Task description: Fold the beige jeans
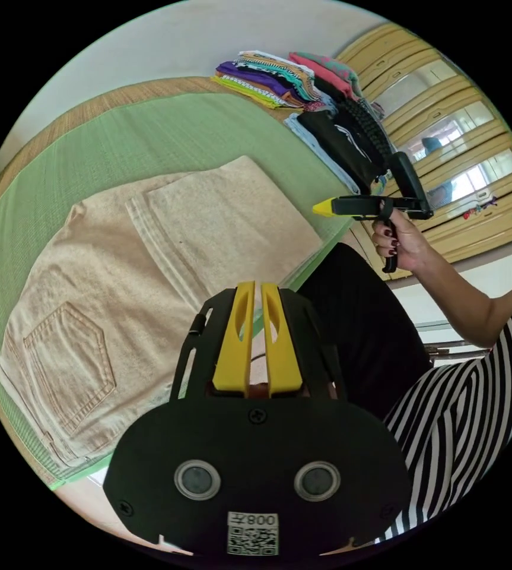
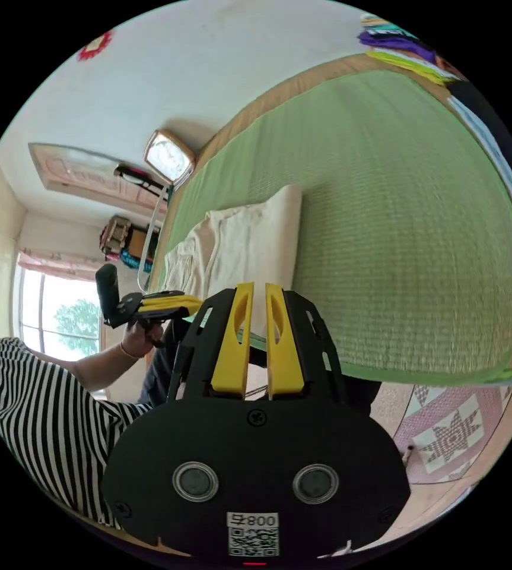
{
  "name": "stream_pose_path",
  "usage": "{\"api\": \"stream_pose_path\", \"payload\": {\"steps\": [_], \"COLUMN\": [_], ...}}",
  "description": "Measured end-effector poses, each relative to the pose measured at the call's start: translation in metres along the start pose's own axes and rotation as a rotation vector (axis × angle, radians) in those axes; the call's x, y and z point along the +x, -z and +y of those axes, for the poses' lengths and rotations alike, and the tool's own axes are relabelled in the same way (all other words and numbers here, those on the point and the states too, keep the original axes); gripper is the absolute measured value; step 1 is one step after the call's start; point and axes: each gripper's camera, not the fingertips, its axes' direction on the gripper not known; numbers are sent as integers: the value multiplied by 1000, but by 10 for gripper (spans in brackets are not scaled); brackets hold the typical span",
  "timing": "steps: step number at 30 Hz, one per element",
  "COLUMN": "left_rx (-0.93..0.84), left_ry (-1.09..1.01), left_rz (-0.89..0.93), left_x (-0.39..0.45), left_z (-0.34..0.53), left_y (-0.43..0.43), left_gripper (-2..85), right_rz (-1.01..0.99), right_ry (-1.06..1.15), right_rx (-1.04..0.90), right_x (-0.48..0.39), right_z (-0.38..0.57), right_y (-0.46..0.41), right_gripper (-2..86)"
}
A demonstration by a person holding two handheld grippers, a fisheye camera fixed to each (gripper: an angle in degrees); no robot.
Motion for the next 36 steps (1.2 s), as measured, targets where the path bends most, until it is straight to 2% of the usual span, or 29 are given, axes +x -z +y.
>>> {"api": "stream_pose_path", "payload": {"steps": [5,11,15,22,27,32,36], "left_rx": [-31,-84,-111,-63,-35,-36,-42], "left_ry": [-136,-225,-190,-136,-154,-181,-201], "left_rz": [-1,-127,-257,-111,-102,-91,-95], "left_x": [55,107,117,103,104,103,101], "left_z": [-24,-44,-44,-28,-13,8,24], "left_y": [-26,-56,-64,-37,-18,-2,9], "left_gripper": [83,118,91,39,29,28,29], "right_rz": [-281,-408,-376,-404,-335,-334,-324], "right_ry": [-162,-168,-147,-125,-173,-181,-211], "right_rx": [-60,-42,-65,-33,36,-17,-95], "right_x": [66,85,85,97,113,105,98], "right_z": [13,14,10,0,-32,-82,-94], "right_y": [-6,6,9,28,39,17,-4], "right_gripper": [69,68,69,73,90,112,84]}}
